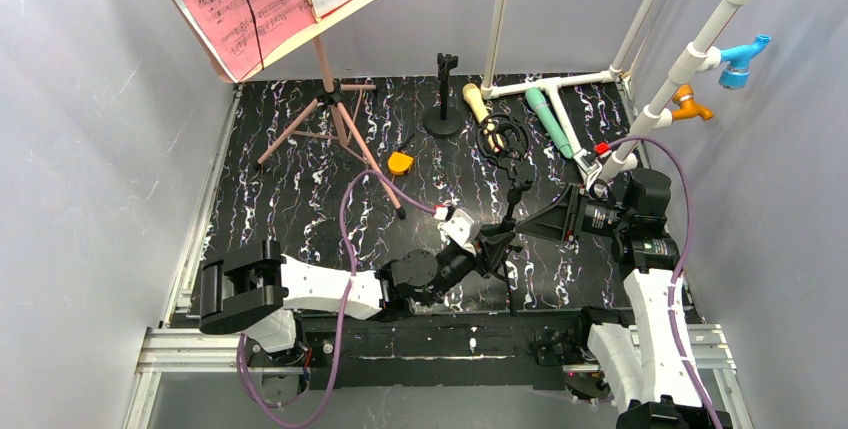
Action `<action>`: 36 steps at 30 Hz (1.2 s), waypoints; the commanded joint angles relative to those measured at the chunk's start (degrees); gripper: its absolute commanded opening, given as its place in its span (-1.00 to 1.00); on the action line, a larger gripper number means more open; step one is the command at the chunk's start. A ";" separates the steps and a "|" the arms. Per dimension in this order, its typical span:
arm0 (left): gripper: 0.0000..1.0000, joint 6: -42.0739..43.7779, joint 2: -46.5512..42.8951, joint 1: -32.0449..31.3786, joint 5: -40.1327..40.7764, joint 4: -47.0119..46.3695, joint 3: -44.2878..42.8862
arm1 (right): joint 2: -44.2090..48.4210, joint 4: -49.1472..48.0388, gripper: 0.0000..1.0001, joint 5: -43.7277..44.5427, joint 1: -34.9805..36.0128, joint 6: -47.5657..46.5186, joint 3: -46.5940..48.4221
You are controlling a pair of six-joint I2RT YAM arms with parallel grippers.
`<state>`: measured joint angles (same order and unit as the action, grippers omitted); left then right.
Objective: Pack up the instrument practice props
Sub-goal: Unscrew the microphone stand.
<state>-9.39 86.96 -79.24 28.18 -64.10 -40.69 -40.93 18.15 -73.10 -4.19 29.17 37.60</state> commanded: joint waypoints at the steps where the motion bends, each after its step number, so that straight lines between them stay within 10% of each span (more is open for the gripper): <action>1: -1.00 0.60 -0.07 0.05 2.37 -6.47 -2.84 | 0.05 -2.68 0.07 -1.12 -0.38 1.21 -0.45; 19: -1.00 0.07 1.39 0.05 2.75 -6.92 -3.79 | -0.09 -3.08 -0.24 -1.63 0.38 -0.49 -1.14; 25: -1.00 -0.26 1.30 0.05 2.82 -6.92 -3.42 | -0.03 0.28 -0.79 -0.68 0.65 -6.42 0.49; 36: -1.00 -6.61 -0.87 0.05 3.55 -6.24 -0.17 | -1.63 32.55 -0.97 3.98 0.93 -57.26 13.55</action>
<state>-12.64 89.56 -79.35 28.91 -65.25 -41.28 -42.61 37.95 -70.17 -3.18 -4.91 45.74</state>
